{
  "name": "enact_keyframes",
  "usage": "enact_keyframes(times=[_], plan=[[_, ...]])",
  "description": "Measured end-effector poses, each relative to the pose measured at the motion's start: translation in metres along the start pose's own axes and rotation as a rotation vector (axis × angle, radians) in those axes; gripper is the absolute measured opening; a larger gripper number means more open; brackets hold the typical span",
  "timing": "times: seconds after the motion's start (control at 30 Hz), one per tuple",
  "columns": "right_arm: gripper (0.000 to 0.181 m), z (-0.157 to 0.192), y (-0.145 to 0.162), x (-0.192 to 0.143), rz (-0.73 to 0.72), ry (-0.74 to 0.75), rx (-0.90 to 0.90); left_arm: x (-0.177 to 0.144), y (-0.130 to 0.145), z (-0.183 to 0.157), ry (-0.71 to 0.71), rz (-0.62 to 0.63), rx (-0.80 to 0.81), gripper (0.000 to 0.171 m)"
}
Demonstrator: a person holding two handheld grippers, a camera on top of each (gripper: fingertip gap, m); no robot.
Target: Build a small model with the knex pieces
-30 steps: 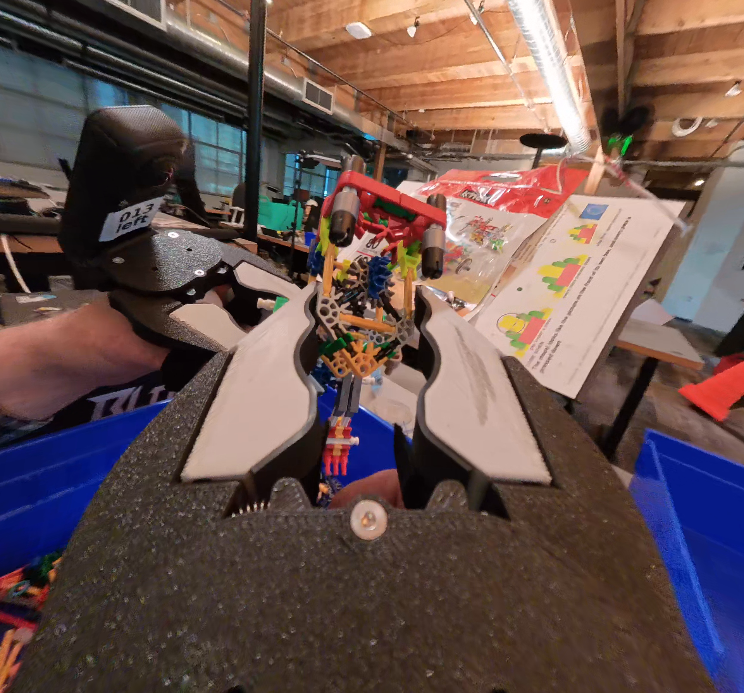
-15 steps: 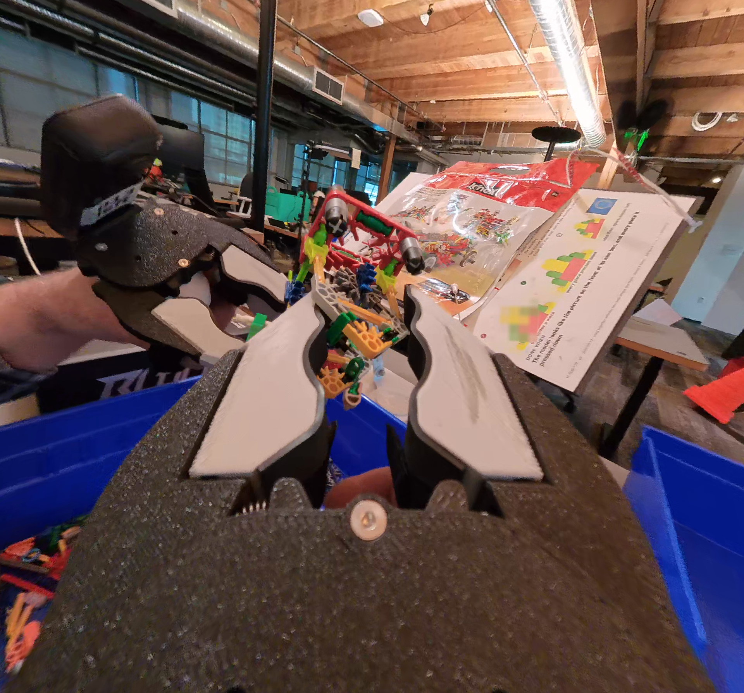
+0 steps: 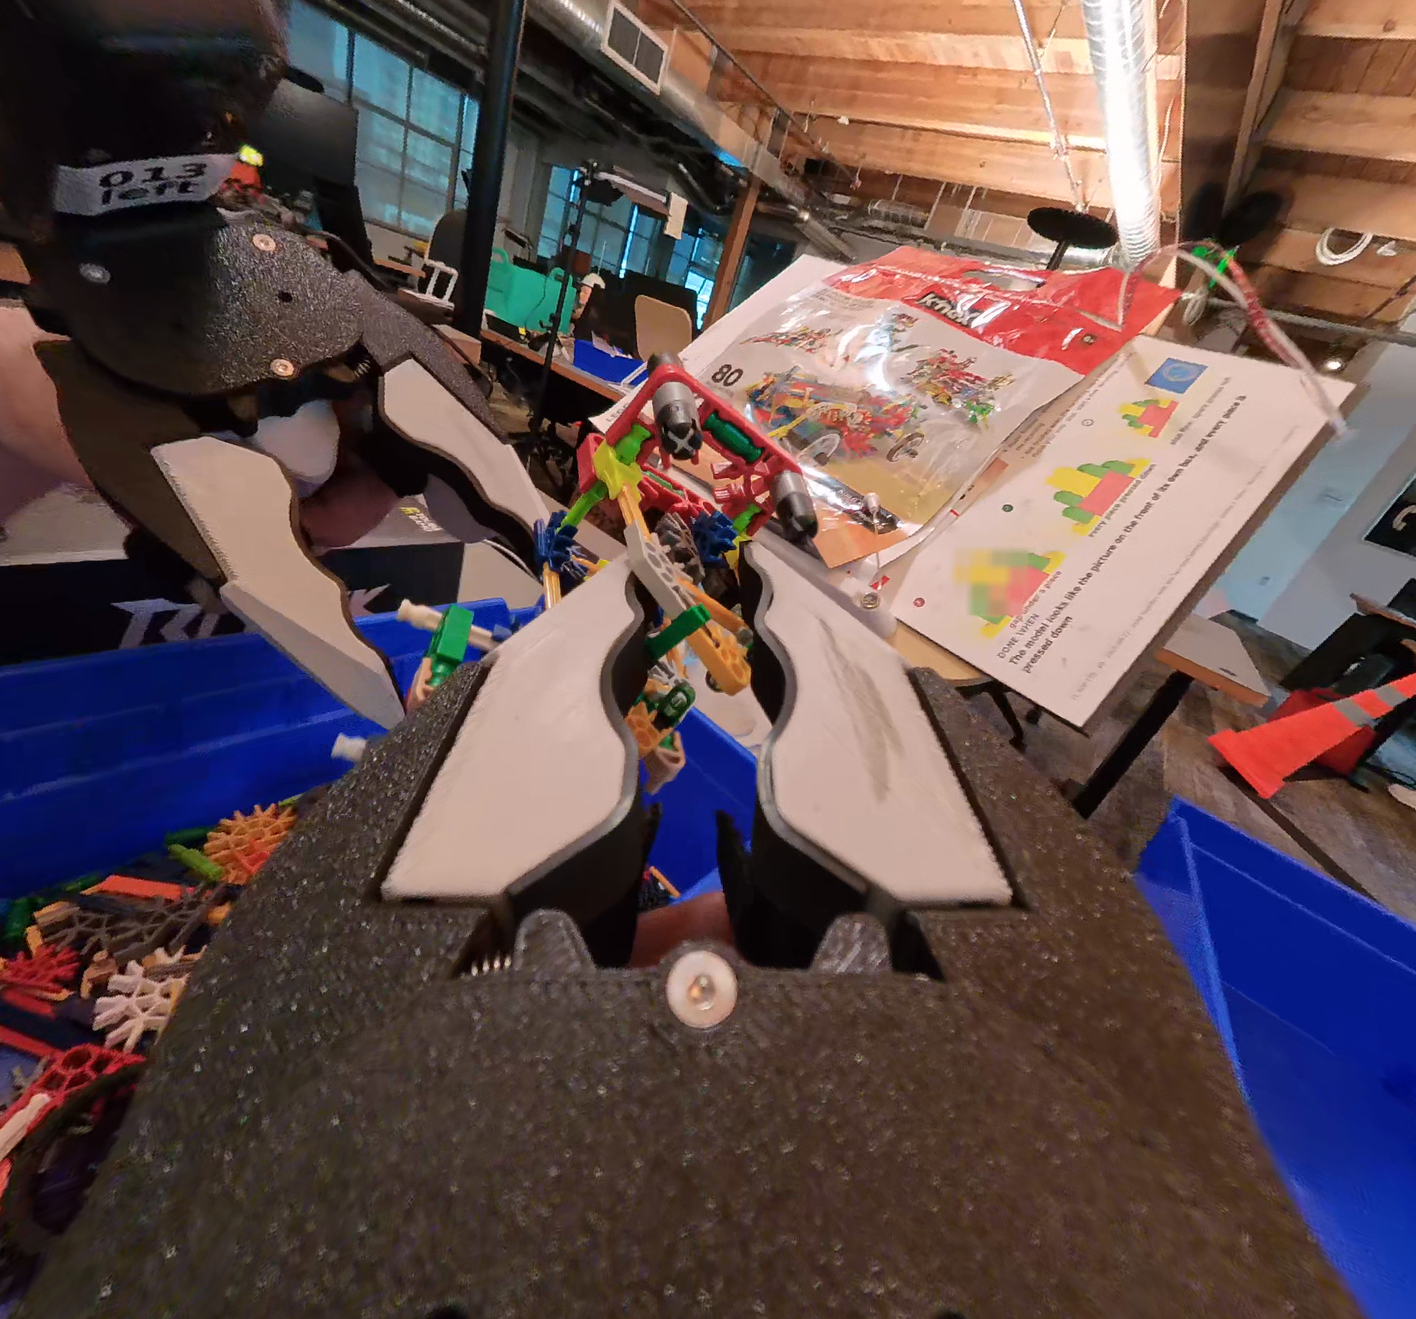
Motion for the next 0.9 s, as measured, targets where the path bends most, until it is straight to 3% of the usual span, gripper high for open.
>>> enact_keyframes(times=[0.2, 0.4, 0.63, 0.8, 0.9], plan=[[0.018, 0.006, 0.001, 0.001, -0.01, -0.041, 0.051, -0.015, -0.006, -0.009, 0.096, -0.078, -0.099, 0.073], [0.018, 0.015, -0.001, 0.002, -0.017, -0.092, 0.054, -0.031, -0.034, -0.004, 0.147, -0.273, -0.209, 0.059], [0.017, 0.026, -0.005, 0.003, -0.039, -0.14, 0.043, -0.013, -0.031, -0.009, 0.21, -0.271, -0.293, 0.05], [0.018, 0.029, -0.008, 0.001, -0.052, -0.156, 0.036, -0.007, -0.038, -0.023, 0.337, -0.338, -0.359, 0.031], [0.018, 0.027, -0.009, -0.001, -0.06, -0.159, 0.045, -0.005, -0.042, -0.023, 0.357, -0.374, -0.381, 0.03]])
Point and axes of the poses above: each gripper's, where its closed fingertips meet, x out along the fingers, y out of its underside, z = x × y across the jaws, the point moved 1 cm from there along -x, back along the fingers, and after that the axes turned 6 degrees about -z, right-handed, at the moved point
